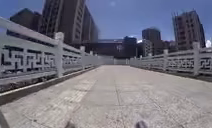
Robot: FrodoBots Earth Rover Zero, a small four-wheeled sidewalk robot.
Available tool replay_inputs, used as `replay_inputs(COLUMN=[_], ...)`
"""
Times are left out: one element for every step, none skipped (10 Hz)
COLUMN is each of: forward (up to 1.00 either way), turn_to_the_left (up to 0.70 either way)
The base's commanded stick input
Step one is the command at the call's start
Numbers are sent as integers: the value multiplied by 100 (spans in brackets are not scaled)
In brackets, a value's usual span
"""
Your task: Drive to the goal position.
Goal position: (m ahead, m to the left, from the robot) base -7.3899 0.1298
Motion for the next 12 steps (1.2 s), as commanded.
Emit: replay_inputs(forward=[70, 70, 70, 70, 70, 70, 70, 70, 70, 70, 70, 70], turn_to_the_left=[0, 0, 0, 0, 0, 0, 0, 0, 0, 0, 0, 0])
